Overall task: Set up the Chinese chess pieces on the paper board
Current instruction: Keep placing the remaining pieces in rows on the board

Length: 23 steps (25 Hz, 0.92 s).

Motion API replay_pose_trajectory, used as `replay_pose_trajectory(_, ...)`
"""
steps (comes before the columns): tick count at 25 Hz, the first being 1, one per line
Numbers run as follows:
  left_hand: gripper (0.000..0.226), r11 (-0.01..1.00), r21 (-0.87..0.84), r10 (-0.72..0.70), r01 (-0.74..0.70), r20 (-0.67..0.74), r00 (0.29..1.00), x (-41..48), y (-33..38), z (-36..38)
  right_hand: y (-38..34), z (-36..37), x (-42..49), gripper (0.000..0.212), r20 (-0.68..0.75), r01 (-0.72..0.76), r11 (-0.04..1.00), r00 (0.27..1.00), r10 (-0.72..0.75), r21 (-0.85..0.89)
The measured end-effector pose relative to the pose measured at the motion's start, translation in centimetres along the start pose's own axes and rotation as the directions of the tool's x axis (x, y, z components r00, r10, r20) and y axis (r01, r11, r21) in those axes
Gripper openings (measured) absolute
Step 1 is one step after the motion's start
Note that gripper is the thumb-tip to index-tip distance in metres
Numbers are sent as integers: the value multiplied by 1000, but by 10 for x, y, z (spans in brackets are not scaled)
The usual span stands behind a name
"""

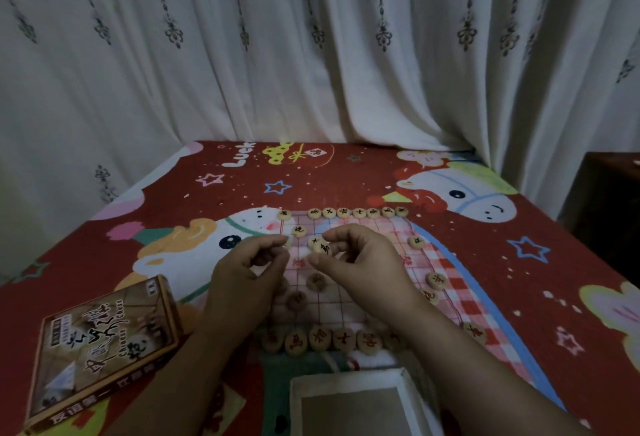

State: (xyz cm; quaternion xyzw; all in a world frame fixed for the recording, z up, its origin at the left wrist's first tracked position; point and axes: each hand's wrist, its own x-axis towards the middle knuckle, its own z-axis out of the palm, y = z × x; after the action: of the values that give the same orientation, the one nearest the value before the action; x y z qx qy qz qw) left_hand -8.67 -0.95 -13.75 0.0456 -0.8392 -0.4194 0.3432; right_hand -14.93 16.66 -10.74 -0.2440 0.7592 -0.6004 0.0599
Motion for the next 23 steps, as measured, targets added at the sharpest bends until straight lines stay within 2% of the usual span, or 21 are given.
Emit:
replay_pose_trajectory(4,20,986,-52,-162,158,-87,983,6,-5,0,4,-10,15,24,-50,27,987,998,-36,-158)
replay_pose_trajectory(11,19,957,-112,-275,269,-40,961,8,-5,0,15,-37,64,17,-105,-22,916,994,-22,-400)
replay_pose_trajectory(13,19,946,-125,-307,300,-40,951,9,-5,0,17,-39,82,26,-126,-49,877,992,-14,-479)
replay_pose_trajectory(20,20,905,-167,-399,390,-21,917,11,-9,1,16,-4,135,39,-2,-27,773,999,33,-634)
replay_pose_trajectory(23,19,901,-173,-405,398,-1,914,10,-7,1,18,14,153,30,22,1,680,1000,22,-733)
